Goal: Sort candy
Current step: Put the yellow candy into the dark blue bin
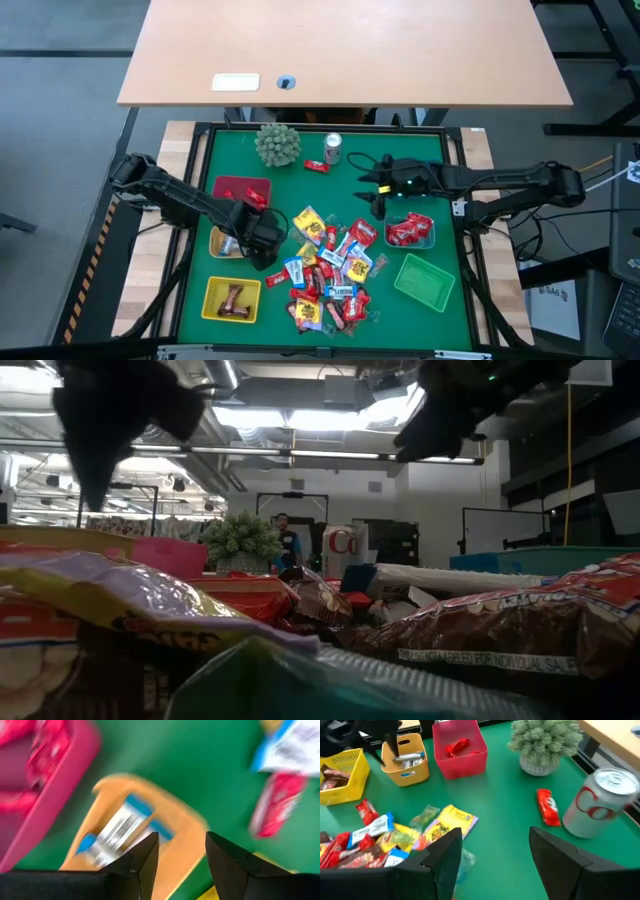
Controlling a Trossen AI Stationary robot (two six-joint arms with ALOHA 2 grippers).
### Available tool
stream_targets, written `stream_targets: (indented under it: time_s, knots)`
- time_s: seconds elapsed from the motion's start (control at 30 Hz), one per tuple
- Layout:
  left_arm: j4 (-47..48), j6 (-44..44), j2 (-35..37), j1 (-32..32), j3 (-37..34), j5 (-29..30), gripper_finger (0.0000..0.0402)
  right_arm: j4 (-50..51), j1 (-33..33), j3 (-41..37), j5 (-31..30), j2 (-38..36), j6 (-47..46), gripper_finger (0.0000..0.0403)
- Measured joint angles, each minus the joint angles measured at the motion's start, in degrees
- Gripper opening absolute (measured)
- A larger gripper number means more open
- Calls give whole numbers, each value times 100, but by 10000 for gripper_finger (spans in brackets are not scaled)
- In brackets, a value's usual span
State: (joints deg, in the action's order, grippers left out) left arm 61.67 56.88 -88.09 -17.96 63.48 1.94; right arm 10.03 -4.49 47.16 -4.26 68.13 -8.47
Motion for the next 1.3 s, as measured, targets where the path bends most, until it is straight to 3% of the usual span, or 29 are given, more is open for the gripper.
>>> stream_targets:
  time_s: [0.1,0.3,0.4,0.7,0.83,0.97,1.2,1.3]
  knots:
    - [-506,-36,-1,3,1,100,149,-444,0,0,449,424,-2,231]
    - [-1154,-324,-2,2,-1,458,149,-1762,4,-2,1951,1424,-1,231]
    - [-1269,-340,-2,4,-1,687,149,-2391,31,-2,2254,1941,0,231]
    - [-1310,-350,-2,2,-2,856,149,-3417,441,-2,2209,3275,866,231]
    - [-1372,-350,-2,-11,1,1079,149,-3691,640,4,1653,3683,896,231]
    - [-1385,-350,-2,-11,-2,1094,149,-3710,692,46,1027,3941,907,231]
    - [-1440,-350,-2,-11,-2,1094,149,-3691,673,83,996,4123,903,229]
    - [-1476,-350,-2,-11,-1,1094,149,-3605,673,83,996,4127,903,210]
